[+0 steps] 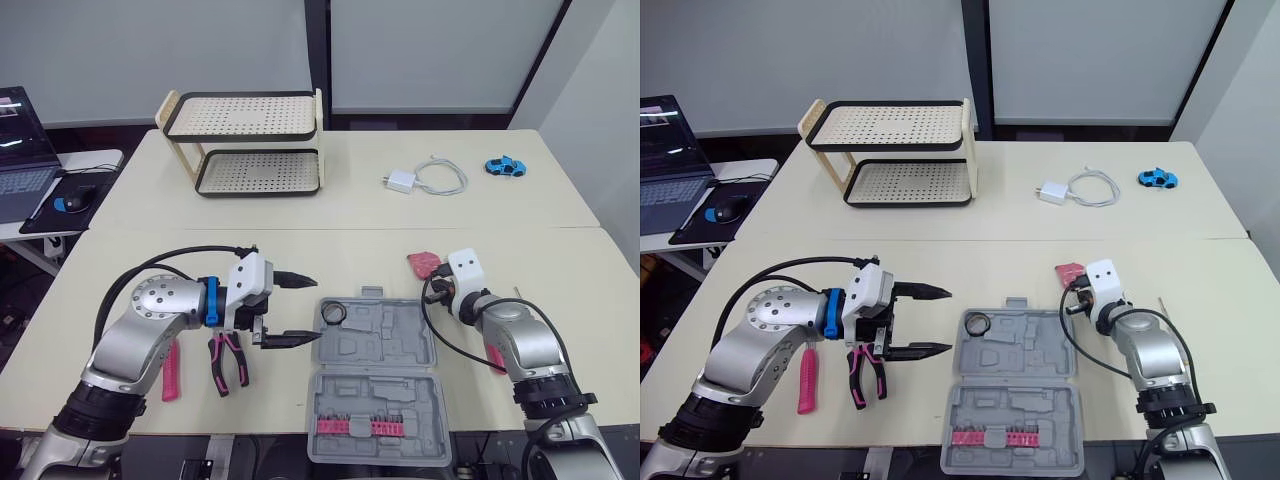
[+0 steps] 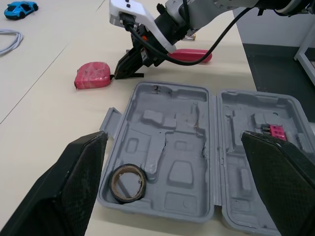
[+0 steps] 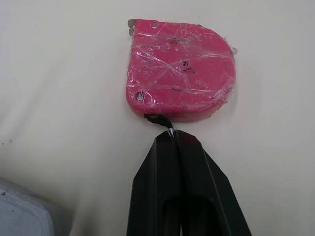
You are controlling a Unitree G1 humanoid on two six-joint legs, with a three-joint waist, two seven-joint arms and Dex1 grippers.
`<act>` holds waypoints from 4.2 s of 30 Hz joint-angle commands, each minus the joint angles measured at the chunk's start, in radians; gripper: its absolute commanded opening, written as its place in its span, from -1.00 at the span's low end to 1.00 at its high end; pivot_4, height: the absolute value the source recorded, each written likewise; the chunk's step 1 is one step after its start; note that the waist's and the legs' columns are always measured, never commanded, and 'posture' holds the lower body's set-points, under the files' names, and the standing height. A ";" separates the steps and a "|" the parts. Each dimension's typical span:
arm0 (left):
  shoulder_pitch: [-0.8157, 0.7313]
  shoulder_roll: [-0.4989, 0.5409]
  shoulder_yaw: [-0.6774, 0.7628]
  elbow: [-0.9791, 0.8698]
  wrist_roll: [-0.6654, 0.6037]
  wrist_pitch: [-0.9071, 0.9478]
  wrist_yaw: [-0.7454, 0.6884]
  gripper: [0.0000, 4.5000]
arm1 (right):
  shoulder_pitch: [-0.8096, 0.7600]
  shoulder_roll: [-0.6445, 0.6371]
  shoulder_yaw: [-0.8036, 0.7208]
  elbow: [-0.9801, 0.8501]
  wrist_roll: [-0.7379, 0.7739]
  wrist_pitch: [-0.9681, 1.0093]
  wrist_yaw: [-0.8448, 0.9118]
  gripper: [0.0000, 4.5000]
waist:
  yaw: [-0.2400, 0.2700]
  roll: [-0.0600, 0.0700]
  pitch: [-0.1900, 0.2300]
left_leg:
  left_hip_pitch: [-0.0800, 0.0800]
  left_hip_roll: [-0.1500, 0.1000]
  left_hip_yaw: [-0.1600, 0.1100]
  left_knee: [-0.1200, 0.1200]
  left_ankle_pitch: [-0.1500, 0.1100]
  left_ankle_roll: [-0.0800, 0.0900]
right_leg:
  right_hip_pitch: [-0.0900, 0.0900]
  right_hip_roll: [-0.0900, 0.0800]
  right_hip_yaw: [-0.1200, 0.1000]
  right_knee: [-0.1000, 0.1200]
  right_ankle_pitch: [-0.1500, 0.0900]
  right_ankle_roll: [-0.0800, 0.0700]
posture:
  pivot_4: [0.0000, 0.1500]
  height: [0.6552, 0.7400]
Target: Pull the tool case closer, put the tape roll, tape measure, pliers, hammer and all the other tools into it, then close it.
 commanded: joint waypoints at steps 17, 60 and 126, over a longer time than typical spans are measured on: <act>0.045 0.008 -0.039 -0.020 0.020 -0.062 -0.067 1.00 | 0.431 -0.058 -0.157 -0.531 0.091 0.203 0.010 -0.99 | 0.004 0.001 -0.001 | 0.000 0.000 0.000 0.000 0.000 0.000 | 0.001 0.000 0.000 0.000 0.000 0.000 | 1.00 1.00; 0.016 0.022 -0.083 -0.163 0.011 0.035 -0.125 1.00 | 0.964 -0.011 -0.201 -0.919 0.232 0.300 -0.003 -0.99 | 0.005 0.002 -0.001 | 0.000 0.000 -0.001 -0.001 0.000 0.001 | 0.002 0.000 0.000 -0.001 0.000 0.000 | 1.00 1.00; 0.139 0.017 -0.093 -0.241 0.007 -0.026 -0.041 1.00 | 0.391 -0.727 0.156 -0.270 -0.177 -0.843 0.850 0.98 | 0.006 -0.002 0.001 | 0.001 0.001 0.000 0.001 0.000 0.000 | 0.006 0.000 -0.002 -0.003 0.000 0.000 | 1.00 1.00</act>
